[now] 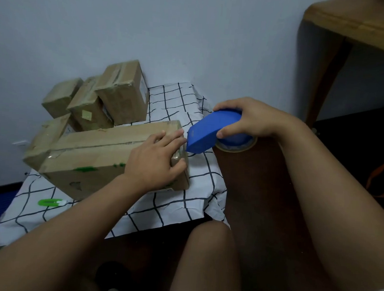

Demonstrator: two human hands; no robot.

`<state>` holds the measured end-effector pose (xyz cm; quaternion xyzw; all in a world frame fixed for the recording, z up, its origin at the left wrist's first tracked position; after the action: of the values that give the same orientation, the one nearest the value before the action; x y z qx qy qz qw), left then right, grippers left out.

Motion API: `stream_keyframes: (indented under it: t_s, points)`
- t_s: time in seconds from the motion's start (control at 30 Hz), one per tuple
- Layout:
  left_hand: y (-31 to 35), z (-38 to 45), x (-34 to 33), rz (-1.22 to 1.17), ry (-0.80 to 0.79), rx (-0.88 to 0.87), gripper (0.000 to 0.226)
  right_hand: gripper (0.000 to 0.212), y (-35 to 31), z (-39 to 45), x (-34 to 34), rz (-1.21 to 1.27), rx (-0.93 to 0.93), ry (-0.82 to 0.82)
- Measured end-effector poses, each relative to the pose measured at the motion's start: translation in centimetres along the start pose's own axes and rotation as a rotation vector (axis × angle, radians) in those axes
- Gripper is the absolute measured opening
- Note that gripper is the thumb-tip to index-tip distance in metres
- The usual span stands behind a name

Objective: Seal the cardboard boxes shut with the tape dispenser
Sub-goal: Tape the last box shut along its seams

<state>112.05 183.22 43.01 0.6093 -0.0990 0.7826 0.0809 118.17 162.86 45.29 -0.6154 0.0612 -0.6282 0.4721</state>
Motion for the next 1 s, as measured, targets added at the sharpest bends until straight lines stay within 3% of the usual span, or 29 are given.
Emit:
stream_keyframes:
  t_s: [0.23, 0.33, 0.4, 0.6, 0.77, 1.0]
  points:
    - [0.2, 0.0, 0.1, 0.015, 0.002, -0.007, 0.061, 0.071, -3.2, 0.9, 0.4, -0.236, -0.007, -0.013]
    - [0.4, 0.0, 0.4, 0.009, 0.004, -0.011, 0.057, 0.066, -3.0, 0.5, -3.3, -0.475, -0.027, -0.132]
    - [0.5, -0.2, 0.4, 0.009, 0.019, -0.017, 0.057, 0.070, -1.7, -0.3, -5.3, -0.481, -0.078, -0.143]
    - [0.5, 0.0, 0.6, 0.049, 0.020, -0.054, 0.064, 0.073, 0.0, -1.3, -1.9, -0.402, -0.176, 0.168]
    - [1.3, 0.5, 0.6, 0.188, 0.016, -0.187, 0.051, 0.071, 0.1, -3.2, -0.7, -0.145, -0.289, 0.538]
    - [1.8, 0.7, 1.3, 0.234, 0.059, -0.256, 0.056, 0.070, 0.1, -5.2, -1.6, 0.039, -0.380, 0.800]
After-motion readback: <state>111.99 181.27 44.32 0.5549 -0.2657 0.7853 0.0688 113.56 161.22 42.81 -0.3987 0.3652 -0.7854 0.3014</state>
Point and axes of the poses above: each hand's wrist, its own z-axis towards the middle knuckle, its own x-axis out of the back of the hand, y = z × x, the point moved 9 cm from there along z, towards the middle knuckle, and after that the axes turned 9 degrees about x, right-handed, at the moved point
